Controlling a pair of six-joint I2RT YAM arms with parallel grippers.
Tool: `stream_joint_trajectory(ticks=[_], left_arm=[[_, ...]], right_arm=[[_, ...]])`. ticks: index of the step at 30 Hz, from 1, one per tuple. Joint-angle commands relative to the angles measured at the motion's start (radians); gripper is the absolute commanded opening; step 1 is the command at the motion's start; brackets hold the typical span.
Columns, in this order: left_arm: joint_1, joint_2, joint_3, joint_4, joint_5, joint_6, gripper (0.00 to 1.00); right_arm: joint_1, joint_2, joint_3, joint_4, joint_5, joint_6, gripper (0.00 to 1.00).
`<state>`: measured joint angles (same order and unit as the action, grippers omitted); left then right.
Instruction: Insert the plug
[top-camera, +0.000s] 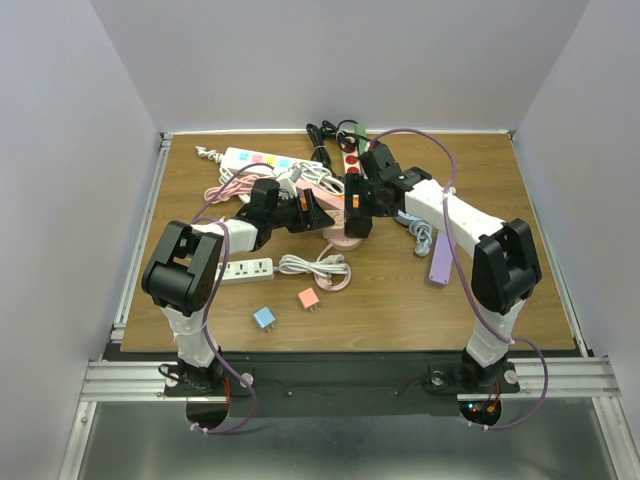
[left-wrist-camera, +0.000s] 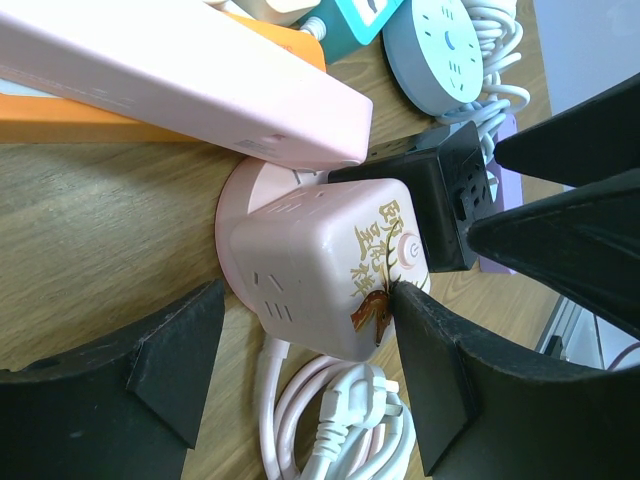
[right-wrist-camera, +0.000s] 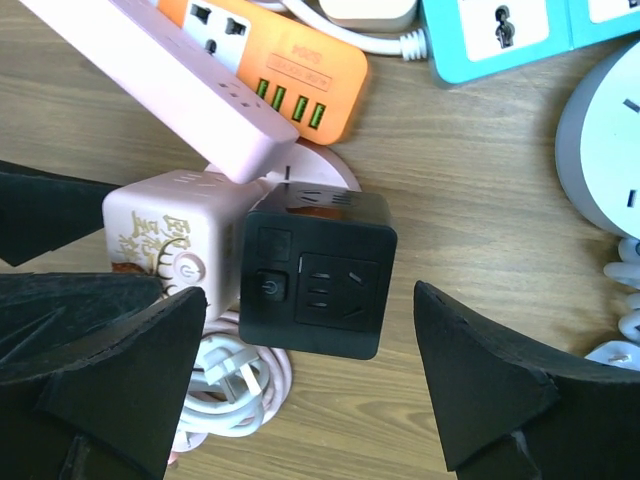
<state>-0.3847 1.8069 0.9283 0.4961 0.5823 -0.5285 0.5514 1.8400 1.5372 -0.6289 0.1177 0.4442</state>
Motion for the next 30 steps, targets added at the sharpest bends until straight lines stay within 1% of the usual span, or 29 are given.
stream_joint_trajectory(ticks=[1, 7, 10, 13, 15, 16, 19, 20, 22, 23, 28, 29, 30], left_arm=[[-0.003, -0.007, 0.003, -0.085, -0.047, 0.056, 0.77], [-0.003, -0.006, 0.003, -0.09, -0.047, 0.058, 0.77], [-0.002, -0.006, 0.001, -0.091, -0.047, 0.058, 0.77], [-0.003, -0.011, 0.001, -0.09, -0.045, 0.059, 0.77], [-0.003, -0.012, 0.003, -0.091, -0.048, 0.059, 0.77], [-0.003, -0.011, 0.001, -0.091, -0.047, 0.061, 0.77], [-0.003, -0.008, 0.003, -0.091, -0.045, 0.061, 0.77], [-0.002, -0.007, 0.001, -0.093, -0.045, 0.061, 0.77], [-0.003, -0.007, -0.002, -0.091, -0.047, 0.062, 0.77], [-0.003, -0.007, -0.002, -0.093, -0.047, 0.064, 0.77], [-0.003, -0.007, -0.002, -0.094, -0.045, 0.065, 0.77], [-0.002, -0.007, 0.0, -0.094, -0.045, 0.067, 0.77], [-0.003, -0.007, 0.001, -0.094, -0.045, 0.067, 0.77]], right_arm=[[0.007, 0.005, -0.005, 0.008, 0.039, 0.018, 0.89], [0.004, 0.03, -0.006, 0.015, 0.031, 0.017, 0.84], [0.001, 0.039, -0.012, 0.015, 0.023, 0.019, 0.8], [-0.001, 0.044, -0.02, 0.02, 0.017, 0.021, 0.73], [-0.001, 0.044, -0.019, 0.021, 0.016, 0.021, 0.65], [-0.002, 0.044, -0.02, 0.02, 0.013, 0.021, 0.58], [-0.002, 0.045, -0.019, 0.021, 0.011, 0.018, 0.5], [-0.002, 0.05, -0.017, 0.02, 0.005, 0.014, 0.46], [-0.001, 0.054, -0.018, 0.02, -0.003, 0.01, 0.4], [-0.002, 0.057, -0.022, 0.02, -0.01, 0.01, 0.35], [-0.001, 0.077, -0.032, 0.021, -0.032, 0.002, 0.23], [-0.002, 0.088, -0.031, 0.021, -0.033, 0.001, 0.11], [-0.002, 0.093, -0.029, 0.023, -0.03, -0.001, 0.0]])
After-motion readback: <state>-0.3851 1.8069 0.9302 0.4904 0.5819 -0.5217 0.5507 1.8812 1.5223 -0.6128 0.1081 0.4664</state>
